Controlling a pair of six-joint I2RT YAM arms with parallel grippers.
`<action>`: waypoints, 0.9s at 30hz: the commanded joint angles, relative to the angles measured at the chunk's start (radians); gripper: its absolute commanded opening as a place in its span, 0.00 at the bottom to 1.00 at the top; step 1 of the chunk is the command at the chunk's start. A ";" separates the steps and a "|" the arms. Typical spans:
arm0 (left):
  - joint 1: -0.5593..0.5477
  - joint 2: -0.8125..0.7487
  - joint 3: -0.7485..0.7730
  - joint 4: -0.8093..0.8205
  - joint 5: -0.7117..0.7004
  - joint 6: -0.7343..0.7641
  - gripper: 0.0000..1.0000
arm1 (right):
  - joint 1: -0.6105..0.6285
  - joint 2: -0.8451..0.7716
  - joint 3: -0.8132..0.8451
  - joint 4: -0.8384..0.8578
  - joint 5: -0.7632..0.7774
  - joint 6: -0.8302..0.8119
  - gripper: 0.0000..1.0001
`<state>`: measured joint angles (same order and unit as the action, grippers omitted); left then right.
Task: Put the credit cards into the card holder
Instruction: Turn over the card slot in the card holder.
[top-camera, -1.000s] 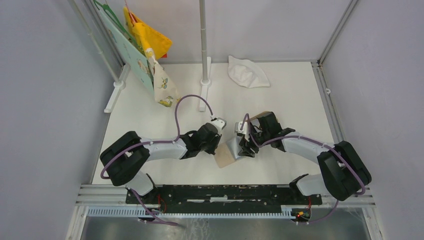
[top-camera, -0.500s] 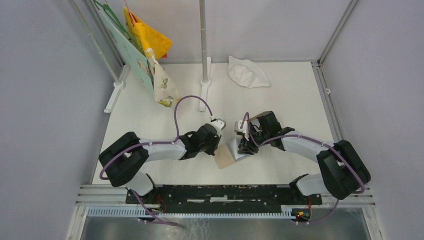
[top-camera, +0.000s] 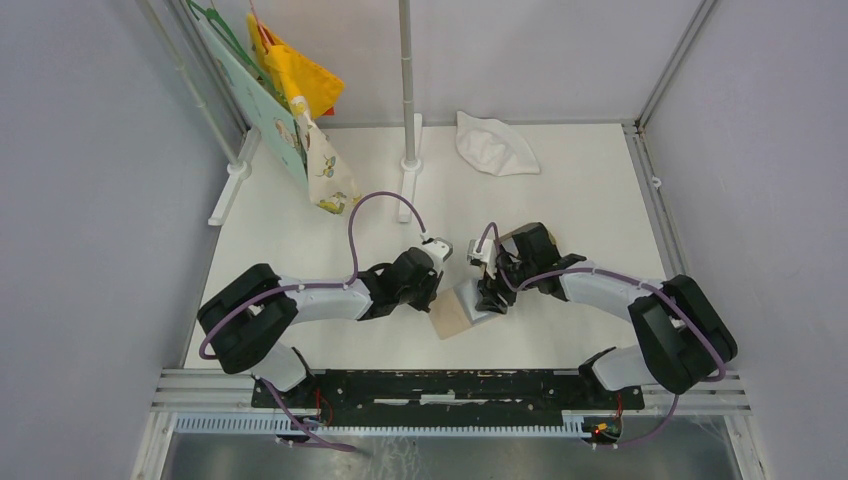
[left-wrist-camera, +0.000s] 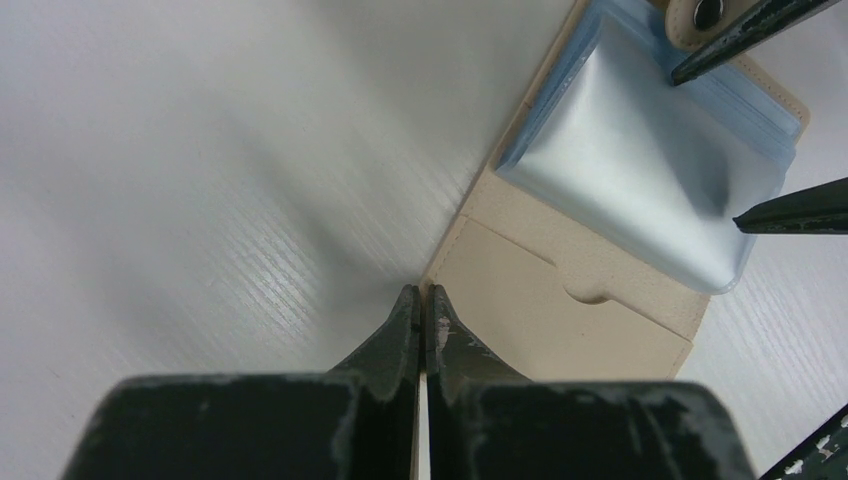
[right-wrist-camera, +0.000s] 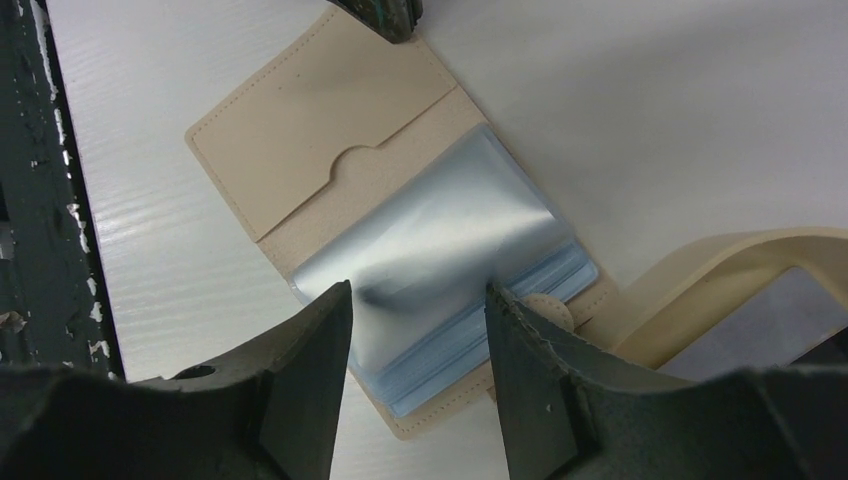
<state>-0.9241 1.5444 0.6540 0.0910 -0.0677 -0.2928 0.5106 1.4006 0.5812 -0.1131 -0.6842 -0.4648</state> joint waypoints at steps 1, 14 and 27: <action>-0.005 -0.012 -0.011 0.028 0.036 -0.026 0.02 | 0.010 0.020 0.037 0.028 -0.057 0.032 0.56; -0.004 0.001 -0.006 0.062 0.063 -0.041 0.02 | 0.012 0.024 0.024 0.073 -0.279 0.105 0.50; -0.004 0.011 -0.002 0.129 0.144 -0.103 0.03 | 0.020 0.114 -0.010 0.239 -0.395 0.270 0.44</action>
<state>-0.9253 1.5501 0.6495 0.1501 0.0494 -0.3321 0.5205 1.4933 0.5747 0.0341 -0.9897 -0.2626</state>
